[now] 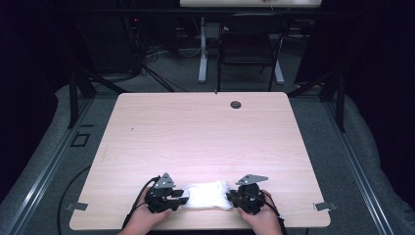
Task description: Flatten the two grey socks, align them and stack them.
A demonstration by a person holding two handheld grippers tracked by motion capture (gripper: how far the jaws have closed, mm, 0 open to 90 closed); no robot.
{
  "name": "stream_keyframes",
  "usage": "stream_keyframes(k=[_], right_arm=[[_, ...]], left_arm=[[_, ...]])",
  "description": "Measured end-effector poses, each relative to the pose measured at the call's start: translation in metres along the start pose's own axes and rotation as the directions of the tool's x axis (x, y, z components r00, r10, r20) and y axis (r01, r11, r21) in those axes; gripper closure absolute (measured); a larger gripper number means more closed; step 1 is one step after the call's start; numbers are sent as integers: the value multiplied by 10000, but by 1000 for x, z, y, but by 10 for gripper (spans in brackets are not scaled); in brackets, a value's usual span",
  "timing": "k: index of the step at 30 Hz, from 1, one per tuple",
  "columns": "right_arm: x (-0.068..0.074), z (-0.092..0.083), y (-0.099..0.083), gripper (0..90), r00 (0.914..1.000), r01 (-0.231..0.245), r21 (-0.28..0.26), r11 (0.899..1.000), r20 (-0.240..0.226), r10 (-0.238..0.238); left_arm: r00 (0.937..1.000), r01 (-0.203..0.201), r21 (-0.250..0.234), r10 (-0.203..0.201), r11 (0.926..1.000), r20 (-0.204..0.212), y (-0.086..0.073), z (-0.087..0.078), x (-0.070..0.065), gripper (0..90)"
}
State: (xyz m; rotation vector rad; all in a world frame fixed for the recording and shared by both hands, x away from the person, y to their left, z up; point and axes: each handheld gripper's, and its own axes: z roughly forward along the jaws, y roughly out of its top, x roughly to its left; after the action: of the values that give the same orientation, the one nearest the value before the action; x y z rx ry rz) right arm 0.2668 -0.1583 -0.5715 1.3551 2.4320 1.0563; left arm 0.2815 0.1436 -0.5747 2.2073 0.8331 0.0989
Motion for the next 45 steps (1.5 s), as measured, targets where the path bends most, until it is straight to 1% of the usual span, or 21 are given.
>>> stream_keyframes(k=[5, 6, 14, 15, 22, 23, 24, 26, 28, 29, 31, 34, 38, 39, 41, 44, 45], right_arm=[[0, 1, -1, 787, 9999, 125, -70, 9999, 94, -125], [0, 1, -1, 787, 9999, 99, -68, 9999, 52, -99], [-3, 4, 3, 776, 9999, -66, -119, 9999, 85, 67], [-3, 4, 4, 775, 10000, -62, -122, 9999, 62, 63], [-6, 9, 9, 768, 10000, -57, -216, 9998, 63, 58], [-6, 9, 10, 766, 9999, -49, -191, 9998, 116, 51], [-6, 10, 11, 765, 9999, -73, -194, 9998, 93, 75], [-6, 11, 12, 765, 9998, 13, -176, 9998, 174, -10], [-6, 13, 15, 764, 9998, 46, -201, 9998, 182, -43], [-7, 14, 16, 764, 9998, 77, -132, 9999, 195, -74], [-8, 16, 19, 764, 9997, 94, -190, 9998, 220, -90], [-9, 19, 22, 760, 9998, -27, -206, 9998, 198, 31], [-9, 21, 23, 754, 9998, -35, -313, 9995, 171, 40], [-9, 21, 22, 751, 9999, -24, -293, 9996, 159, 28], [-9, 20, 23, 746, 9999, -39, -289, 9996, 127, 43], [-9, 20, 22, 728, 9999, -62, -377, 9993, 80, 65], [-9, 20, 22, 719, 9999, -54, -402, 9992, 85, 58]], left_arm=[[10000, -56, 4, 56, 10000, -42, 0, 0, 0, 637], [10000, 26, -7, -26, 10000, -25, 0, 0, 0, 637], [9997, 228, -145, -230, 9996, -101, 1, 2, 4, 638], [9997, 201, -147, -203, 9997, -139, 2, 2, 5, 638], [9988, 392, -287, -399, 9988, -271, 5, 4, 13, 638], [9986, 432, -321, -441, 9986, -287, 6, 4, 13, 637], [9986, 406, -310, -416, 9987, -322, 6, 5, 14, 637], [9983, 437, -379, -451, 9983, -371, 7, 5, 17, 637], [9981, 447, -350, -462, 9984, -416, 8, 5, 19, 636], [9980, 439, -364, -455, 9984, -443, 8, 5, 20, 636], [9976, 472, -435, -493, 9979, -488, 9, 6, 22, 634], [9971, 513, -484, -539, 9975, -542, 9, 6, 25, 631], [9965, 631, -546, -659, 9965, -518, 9, 6, 27, 626], [9967, 633, -538, -659, 9965, -482, 9, 6, 27, 620], [9958, 771, -615, -800, 9951, -453, 9, 6, 27, 603], [9958, 774, -608, -802, 9951, -443, 10, 5, 26, 576], [9953, 837, -670, -867, 9942, -432, 10, 4, 26, 561]])
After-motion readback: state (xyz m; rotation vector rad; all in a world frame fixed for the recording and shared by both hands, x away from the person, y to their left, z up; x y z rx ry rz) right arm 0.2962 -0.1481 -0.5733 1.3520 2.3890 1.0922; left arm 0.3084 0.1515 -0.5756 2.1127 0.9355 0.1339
